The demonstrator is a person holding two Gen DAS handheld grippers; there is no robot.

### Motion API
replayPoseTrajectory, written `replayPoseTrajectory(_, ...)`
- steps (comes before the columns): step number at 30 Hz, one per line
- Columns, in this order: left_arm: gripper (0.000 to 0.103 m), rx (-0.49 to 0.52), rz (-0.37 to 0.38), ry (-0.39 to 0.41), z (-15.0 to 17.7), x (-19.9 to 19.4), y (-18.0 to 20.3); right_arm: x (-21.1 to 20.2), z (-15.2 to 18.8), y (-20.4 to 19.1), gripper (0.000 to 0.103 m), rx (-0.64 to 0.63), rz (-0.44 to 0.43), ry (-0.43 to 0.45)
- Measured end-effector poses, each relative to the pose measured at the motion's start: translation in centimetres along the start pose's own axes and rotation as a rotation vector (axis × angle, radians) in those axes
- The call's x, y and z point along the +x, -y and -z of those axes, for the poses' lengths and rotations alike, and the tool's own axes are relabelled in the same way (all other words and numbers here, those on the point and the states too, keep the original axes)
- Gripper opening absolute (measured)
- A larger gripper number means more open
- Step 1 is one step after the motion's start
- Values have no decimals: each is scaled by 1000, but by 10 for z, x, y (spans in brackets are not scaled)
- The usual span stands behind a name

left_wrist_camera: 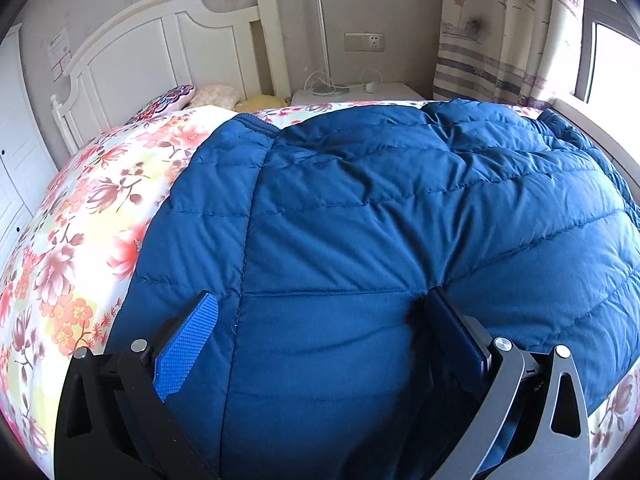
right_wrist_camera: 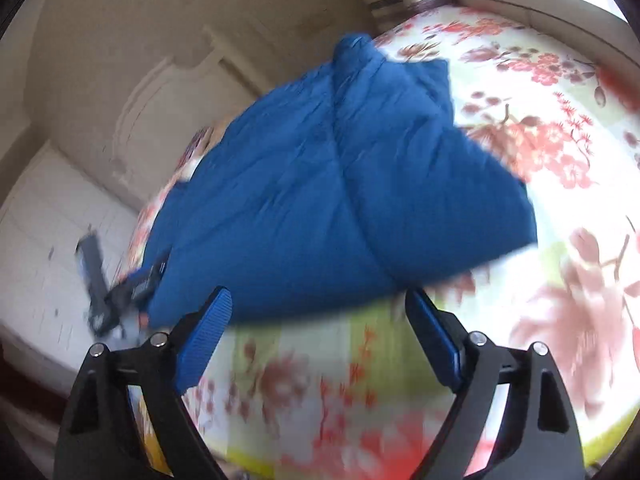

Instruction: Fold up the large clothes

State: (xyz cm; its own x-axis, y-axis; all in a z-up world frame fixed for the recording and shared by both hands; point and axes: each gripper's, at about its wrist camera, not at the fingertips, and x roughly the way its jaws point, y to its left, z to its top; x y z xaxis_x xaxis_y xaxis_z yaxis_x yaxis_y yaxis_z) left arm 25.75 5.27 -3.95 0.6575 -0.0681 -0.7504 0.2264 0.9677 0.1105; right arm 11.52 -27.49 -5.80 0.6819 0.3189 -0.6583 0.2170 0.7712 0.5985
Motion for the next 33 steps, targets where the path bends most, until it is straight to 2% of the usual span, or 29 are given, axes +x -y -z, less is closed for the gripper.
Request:
replayPoseTrajectory(3,99,4,-5,-2,0,0,2,13,-16,14,91,203,-14,86)
replayPoseTrajectory(7,99,5,-5,-5,0,1,4,25,-27,11,92,352,72,215)
replayPoseTrajectory(10,99,2,-1,-7,-1,2,4,41,-33,-4,90,300,82,202)
replayPoseTrajectory(13,99,11,-21,-7,-1,2,8,47,-35,-3,69,298,60,215)
replayPoseTrajectory(14,99,11,-25,-5,-1,2,9,49,-35,-1,56,303,32,238)
replayPoseTrajectory(15,99,8,-25,-3,0,0,10,49,-32,6,48,313,-17,262)
replayPoseTrajectory(18,99,6,-20,-6,2,-3,10,36,-22,13,38,307,-96,278)
replayPoseTrajectory(21,99,23,-32,-53,2,-15,15,13,-9,14,35,289,-161,280)
replayPoseTrajectory(22,99,23,-20,-68,1,-21,17,5,-3,17,34,286,-180,279)
replayPoseTrajectory(23,99,33,26,-68,-3,-36,22,-5,5,22,34,291,-202,275)
replayPoseTrajectory(25,99,69,42,-26,-11,-57,32,-21,18,31,34,294,-213,268)
replayPoseTrajectory(28,99,118,49,40,-40,-79,57,-47,27,36,34,260,-195,286)
replayPoseTrajectory(30,99,144,34,31,-65,-69,78,-62,27,36,34,233,-186,309)
replayPoseTrajectory(33,99,160,25,-39,-89,-34,106,-82,28,33,34,192,-176,334)
